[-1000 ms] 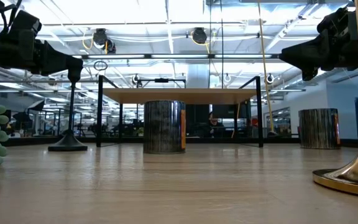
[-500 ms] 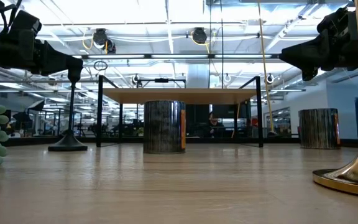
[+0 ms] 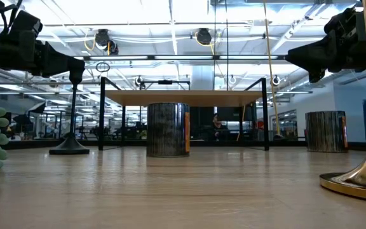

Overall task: Pick & Place candle stick holders
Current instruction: Put the right orange scented candle on the shelf

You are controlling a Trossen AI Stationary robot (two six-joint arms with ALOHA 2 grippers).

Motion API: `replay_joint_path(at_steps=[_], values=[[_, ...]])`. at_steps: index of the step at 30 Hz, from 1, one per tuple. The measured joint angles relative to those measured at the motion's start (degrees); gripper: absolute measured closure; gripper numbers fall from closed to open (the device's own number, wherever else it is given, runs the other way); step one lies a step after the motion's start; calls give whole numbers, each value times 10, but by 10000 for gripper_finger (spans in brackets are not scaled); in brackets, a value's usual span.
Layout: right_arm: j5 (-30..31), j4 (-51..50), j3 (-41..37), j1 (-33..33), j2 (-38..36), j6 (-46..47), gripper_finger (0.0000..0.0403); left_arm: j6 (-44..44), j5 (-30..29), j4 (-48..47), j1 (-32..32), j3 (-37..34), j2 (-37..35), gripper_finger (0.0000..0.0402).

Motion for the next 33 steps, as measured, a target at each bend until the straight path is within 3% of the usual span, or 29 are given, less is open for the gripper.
replay_joint_path(at_steps=[12, 19, 33], values=[[0, 0, 0, 0, 0, 0, 314, 0, -2, 11, 0, -1, 0, 355], [0, 0, 0, 0, 0, 0, 314, 49, 9, 30, 0, -1, 0, 355], [0, 5, 0, 0, 0, -12, 314, -1, 14, 4, 0, 0, 0, 354]])
